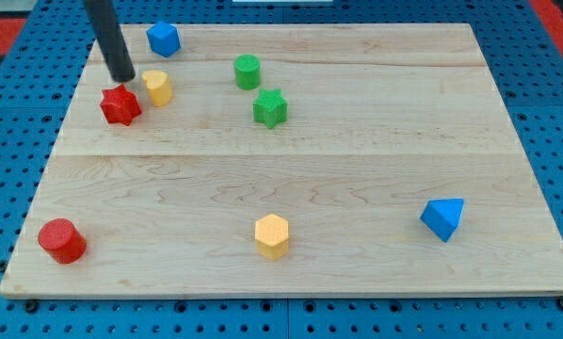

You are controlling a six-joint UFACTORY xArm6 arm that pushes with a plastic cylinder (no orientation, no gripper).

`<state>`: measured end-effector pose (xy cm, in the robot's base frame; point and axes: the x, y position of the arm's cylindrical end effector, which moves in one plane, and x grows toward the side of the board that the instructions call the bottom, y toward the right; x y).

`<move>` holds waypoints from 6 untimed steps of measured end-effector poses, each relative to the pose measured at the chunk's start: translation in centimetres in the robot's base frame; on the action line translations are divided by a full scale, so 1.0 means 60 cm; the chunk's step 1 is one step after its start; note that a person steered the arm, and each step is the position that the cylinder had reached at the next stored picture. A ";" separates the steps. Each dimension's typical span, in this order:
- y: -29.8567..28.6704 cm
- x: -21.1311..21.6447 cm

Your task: Slide the red star to the bottom left of the yellow heart

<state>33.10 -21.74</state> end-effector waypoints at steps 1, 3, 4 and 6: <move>0.076 0.001; 0.003 0.030; -0.114 0.033; -0.146 0.014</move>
<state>33.92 -30.49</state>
